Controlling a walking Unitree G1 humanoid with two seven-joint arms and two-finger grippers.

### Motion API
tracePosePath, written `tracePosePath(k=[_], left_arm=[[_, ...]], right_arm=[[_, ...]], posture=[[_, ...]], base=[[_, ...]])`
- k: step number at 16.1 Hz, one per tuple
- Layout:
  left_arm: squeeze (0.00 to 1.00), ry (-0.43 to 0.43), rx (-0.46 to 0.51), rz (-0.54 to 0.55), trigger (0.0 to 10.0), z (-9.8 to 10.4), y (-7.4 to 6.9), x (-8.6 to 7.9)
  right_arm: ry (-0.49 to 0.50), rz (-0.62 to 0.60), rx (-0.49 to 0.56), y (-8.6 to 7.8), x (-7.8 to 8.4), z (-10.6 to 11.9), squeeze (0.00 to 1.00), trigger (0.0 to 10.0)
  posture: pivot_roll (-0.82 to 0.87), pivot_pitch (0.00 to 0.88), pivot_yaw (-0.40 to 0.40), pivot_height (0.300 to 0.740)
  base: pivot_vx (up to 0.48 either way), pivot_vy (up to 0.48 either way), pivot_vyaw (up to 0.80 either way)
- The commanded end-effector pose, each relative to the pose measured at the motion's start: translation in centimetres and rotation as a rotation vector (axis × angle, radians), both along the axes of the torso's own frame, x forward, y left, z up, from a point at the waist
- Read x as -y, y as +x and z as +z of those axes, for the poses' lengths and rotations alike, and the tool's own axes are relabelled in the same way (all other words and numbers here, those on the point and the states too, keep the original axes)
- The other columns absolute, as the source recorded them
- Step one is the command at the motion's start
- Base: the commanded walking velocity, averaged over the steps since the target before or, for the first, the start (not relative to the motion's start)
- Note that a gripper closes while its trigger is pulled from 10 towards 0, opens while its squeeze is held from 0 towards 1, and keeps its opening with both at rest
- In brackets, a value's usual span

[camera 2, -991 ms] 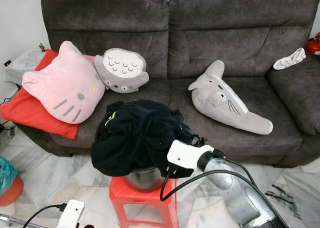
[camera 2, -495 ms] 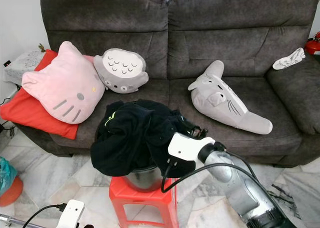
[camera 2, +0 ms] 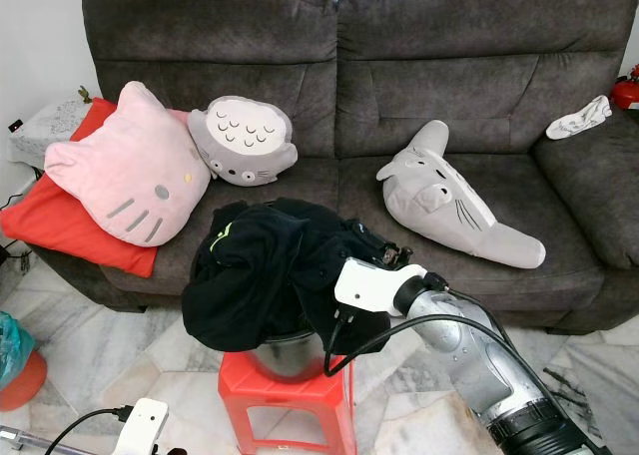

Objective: Hang hanger

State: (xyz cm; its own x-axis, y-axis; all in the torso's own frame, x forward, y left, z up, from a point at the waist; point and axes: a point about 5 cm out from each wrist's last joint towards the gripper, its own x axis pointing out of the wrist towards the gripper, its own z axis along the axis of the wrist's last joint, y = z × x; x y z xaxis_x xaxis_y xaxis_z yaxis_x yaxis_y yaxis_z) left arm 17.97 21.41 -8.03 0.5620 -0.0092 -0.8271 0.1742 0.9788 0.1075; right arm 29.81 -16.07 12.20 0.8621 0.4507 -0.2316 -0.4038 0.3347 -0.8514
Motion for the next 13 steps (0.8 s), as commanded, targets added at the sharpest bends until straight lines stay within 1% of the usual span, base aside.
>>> tracePosePath(k=[1, 2, 4, 7, 13], left_arm=[[0.00, 0.013, 0.006, -0.004, 10.0, 0.1, 0.0, -0.3], [0.00, 0.014, 0.006, -0.004, 10.0, 0.1, 0.1, -0.3], [0.00, 0.015, 0.008, -0.003, 10.0, 0.1, 0.1, -0.4], [0.00, 0.017, 0.008, -0.003, 10.0, 0.1, 0.1, -0.4], [0.00, 0.016, 0.009, -0.003, 10.0, 0.1, 0.1, -0.3]], right_arm=[[0.002, 0.025, -0.010, 0.0, -0.4, -0.1, 0.00, 3.6], [0.009, 0.032, -0.012, 0.1, -0.5, -0.1, 0.00, 0.0], [0.003, 0.039, -0.010, 0.2, -0.6, 0.0, 0.00, 0.0], [0.003, 0.059, 0.011, 0.8, -0.8, 0.7, 0.00, 0.0], [0.005, 0.110, 0.003, 1.0, -1.4, 1.1, 0.00, 0.0]], posture=[[-0.08, 0.000, 0.081, 0.740], [-0.08, 0.000, 0.082, 0.740], [-0.08, 0.000, 0.082, 0.740], [-0.08, 0.000, 0.082, 0.740], [-0.08, 0.000, 0.080, 0.740]], base=[[0.000, 0.000, 0.00], [0.000, 0.000, 0.00], [0.000, 0.000, 0.00], [0.000, 0.000, 0.00], [0.000, 0.000, 0.00]])
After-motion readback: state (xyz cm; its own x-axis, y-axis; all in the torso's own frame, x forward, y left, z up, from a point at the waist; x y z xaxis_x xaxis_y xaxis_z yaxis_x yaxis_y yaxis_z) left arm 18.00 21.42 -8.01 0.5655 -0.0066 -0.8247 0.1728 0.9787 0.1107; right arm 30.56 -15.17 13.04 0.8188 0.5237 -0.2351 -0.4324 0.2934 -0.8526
